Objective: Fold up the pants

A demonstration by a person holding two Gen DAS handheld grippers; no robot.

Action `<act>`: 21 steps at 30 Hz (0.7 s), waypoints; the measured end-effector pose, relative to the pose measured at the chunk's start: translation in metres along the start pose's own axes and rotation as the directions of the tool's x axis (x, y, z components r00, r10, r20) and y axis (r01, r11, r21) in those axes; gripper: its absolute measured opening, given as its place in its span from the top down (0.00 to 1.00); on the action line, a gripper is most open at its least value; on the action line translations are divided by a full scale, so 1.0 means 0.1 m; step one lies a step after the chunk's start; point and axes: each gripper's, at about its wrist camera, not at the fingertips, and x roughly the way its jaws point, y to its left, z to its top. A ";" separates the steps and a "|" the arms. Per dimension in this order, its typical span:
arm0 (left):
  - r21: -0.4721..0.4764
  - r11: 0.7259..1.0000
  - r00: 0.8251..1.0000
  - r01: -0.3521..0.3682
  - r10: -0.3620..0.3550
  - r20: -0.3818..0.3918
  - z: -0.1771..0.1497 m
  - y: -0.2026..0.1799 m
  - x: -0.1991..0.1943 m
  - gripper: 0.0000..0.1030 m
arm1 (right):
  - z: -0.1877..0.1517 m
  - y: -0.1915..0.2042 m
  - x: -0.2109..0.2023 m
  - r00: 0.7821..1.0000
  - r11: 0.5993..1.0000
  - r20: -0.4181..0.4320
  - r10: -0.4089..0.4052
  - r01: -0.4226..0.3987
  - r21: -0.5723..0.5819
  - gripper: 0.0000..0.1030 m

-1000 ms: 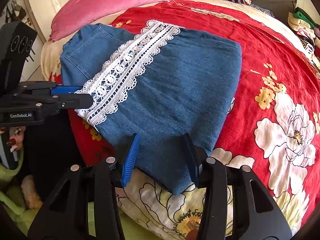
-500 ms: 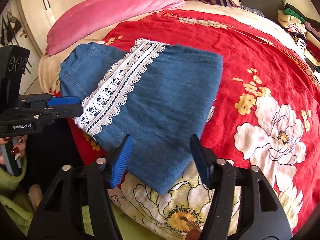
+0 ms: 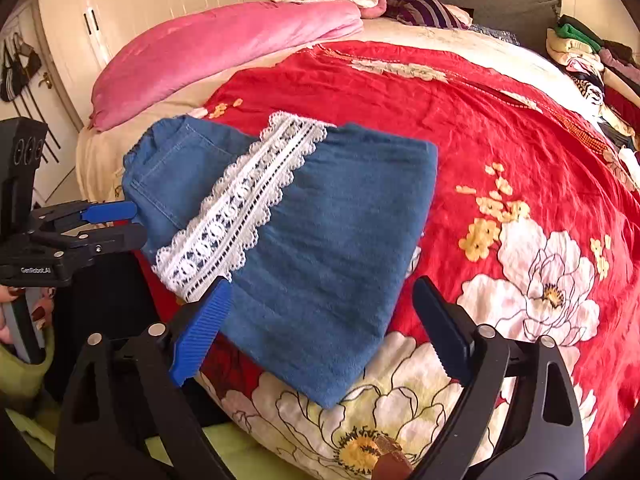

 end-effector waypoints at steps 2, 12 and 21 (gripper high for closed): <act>-0.005 1.000 1.000 -0.019 0.019 0.012 0.02 0.04 -0.04 0.22 | 0.04 0.02 -0.01 1.000 1.000 0.010 -0.006 0.006 -0.001 0.14; -0.045 0.994 0.994 -0.096 0.099 0.048 0.03 0.31 -0.20 0.19 | 0.31 0.18 -0.02 0.999 0.999 0.048 0.020 -0.018 -0.044 0.11; -0.093 0.988 0.990 -0.125 0.130 0.054 0.00 0.54 -0.28 0.19 | 0.62 0.50 0.09 0.996 0.990 0.067 0.061 -0.052 -0.132 0.10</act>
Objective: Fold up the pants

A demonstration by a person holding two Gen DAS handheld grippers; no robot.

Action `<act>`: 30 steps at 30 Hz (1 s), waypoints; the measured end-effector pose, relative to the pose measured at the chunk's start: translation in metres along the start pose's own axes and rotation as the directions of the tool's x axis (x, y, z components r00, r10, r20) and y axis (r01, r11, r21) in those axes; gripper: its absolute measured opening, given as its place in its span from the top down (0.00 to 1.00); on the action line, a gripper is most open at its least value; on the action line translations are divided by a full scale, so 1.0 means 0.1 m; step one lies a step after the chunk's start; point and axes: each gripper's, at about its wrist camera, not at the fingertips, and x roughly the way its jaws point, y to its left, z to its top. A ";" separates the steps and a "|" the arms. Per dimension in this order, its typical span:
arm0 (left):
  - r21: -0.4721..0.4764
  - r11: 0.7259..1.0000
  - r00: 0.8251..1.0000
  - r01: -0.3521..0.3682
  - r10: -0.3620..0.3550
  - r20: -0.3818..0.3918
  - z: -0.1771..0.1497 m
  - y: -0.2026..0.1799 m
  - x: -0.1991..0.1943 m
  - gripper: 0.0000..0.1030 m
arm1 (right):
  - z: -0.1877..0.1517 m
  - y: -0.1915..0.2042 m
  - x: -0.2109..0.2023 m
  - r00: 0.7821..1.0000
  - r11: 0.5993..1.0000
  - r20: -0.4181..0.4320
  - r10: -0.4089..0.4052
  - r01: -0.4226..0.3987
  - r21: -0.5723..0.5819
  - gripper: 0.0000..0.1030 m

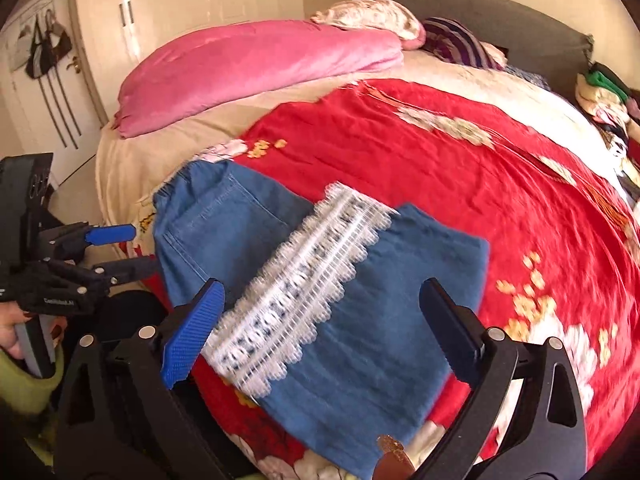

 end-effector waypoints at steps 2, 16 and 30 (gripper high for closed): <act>-0.014 1.000 1.000 -0.005 0.005 -0.002 0.00 0.05 0.00 0.19 | 0.06 0.06 0.05 1.000 1.000 0.001 0.009 -0.009 -0.016 0.10; -0.110 0.994 0.999 -0.008 0.003 -0.051 -0.03 0.38 0.20 0.19 | 0.49 0.42 0.53 0.993 0.989 -0.045 0.107 -0.111 -0.100 0.10; -0.175 0.982 0.996 0.067 -0.075 -0.041 0.01 0.42 0.42 0.36 | 0.81 0.74 1.14 0.961 0.958 -0.149 0.233 -0.254 -0.136 0.10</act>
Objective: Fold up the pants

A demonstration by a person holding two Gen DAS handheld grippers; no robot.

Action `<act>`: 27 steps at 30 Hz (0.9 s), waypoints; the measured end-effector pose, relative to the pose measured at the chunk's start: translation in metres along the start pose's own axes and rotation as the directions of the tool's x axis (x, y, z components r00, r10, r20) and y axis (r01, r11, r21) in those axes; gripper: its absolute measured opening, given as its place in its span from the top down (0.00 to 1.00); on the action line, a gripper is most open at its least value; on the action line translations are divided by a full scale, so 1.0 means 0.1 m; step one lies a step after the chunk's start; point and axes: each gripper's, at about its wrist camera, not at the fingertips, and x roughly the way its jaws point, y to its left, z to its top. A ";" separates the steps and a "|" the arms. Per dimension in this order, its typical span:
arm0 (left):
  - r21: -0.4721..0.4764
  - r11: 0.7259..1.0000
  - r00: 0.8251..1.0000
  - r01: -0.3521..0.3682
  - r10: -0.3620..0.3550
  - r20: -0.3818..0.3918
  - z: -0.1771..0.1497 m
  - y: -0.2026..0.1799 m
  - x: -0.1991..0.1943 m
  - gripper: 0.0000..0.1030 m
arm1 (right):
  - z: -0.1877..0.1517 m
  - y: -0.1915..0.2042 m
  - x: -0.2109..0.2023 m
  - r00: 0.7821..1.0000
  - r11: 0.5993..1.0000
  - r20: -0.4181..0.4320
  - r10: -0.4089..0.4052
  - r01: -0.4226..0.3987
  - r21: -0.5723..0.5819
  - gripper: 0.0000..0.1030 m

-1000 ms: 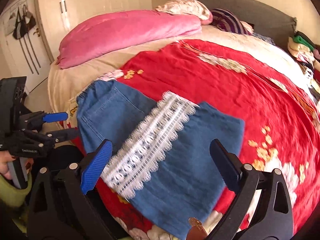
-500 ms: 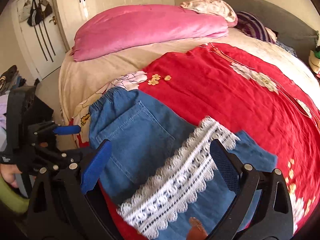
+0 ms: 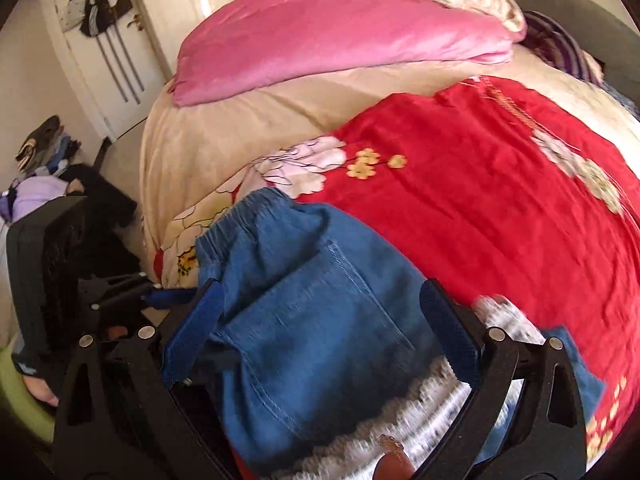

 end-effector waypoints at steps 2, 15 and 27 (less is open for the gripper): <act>-0.013 1.000 1.000 0.010 -0.010 -0.005 -0.01 0.04 0.02 0.37 | 0.05 0.04 0.07 1.000 1.000 -0.013 0.008 -0.008 -0.021 0.10; -0.008 1.000 1.000 0.005 -0.005 -0.014 0.03 0.04 0.09 0.37 | 0.33 0.16 0.71 0.983 0.988 -0.144 0.116 -0.129 -0.085 0.10; -0.010 0.999 0.999 0.048 -0.048 -0.007 0.08 -0.03 0.05 0.23 | 0.26 -0.14 0.27 0.962 0.962 -0.029 0.270 -0.271 -0.034 0.71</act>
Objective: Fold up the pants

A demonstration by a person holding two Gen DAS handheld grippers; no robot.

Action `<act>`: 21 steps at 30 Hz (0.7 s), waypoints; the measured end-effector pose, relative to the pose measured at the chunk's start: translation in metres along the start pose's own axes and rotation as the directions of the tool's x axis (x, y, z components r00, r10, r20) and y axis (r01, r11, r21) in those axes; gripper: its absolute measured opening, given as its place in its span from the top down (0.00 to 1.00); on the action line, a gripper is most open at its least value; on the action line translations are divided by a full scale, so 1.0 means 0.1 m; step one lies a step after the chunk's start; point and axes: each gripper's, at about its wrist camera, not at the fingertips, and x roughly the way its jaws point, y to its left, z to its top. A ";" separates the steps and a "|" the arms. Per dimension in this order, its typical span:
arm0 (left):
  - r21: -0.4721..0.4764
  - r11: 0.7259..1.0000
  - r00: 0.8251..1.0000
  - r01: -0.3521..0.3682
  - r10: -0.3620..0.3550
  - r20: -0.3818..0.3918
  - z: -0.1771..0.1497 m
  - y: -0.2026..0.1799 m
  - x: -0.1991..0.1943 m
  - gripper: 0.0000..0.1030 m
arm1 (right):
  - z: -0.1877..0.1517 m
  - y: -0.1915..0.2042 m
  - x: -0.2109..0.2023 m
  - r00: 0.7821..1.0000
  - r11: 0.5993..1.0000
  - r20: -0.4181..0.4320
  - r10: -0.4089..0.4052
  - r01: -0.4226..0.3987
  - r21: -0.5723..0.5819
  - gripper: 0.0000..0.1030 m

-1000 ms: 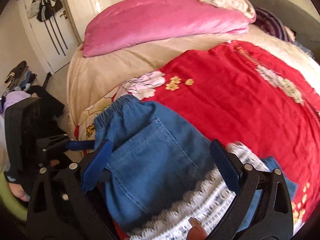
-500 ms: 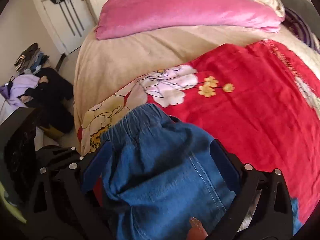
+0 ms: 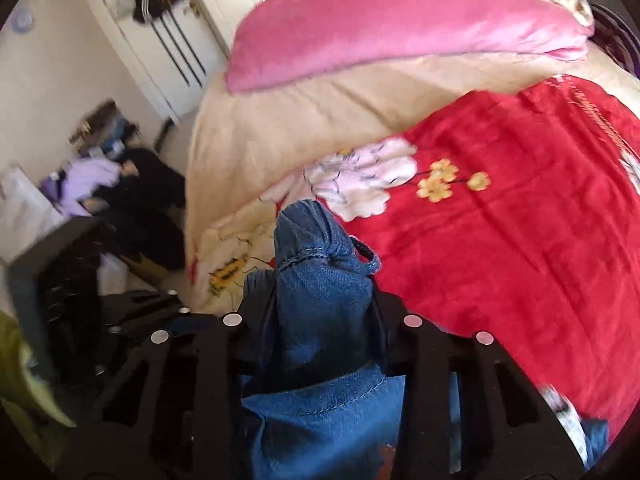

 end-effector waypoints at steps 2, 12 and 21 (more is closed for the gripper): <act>0.004 0.999 0.999 0.035 -0.035 -0.002 0.02 -0.05 0.00 0.23 | -0.04 -0.07 -0.19 0.999 0.999 0.042 0.026 -0.027 0.026 0.71; -0.014 0.946 0.944 0.325 -0.325 -0.057 0.12 -0.53 0.15 0.14 | -0.54 -0.34 -1.17 0.979 0.992 0.202 0.038 -0.061 0.110 0.68; 0.287 0.825 0.874 0.486 -0.456 -0.170 -0.20 -1.45 0.11 0.14 | -1.32 -0.65 -1.87 0.947 0.949 0.282 -0.156 0.064 0.310 0.36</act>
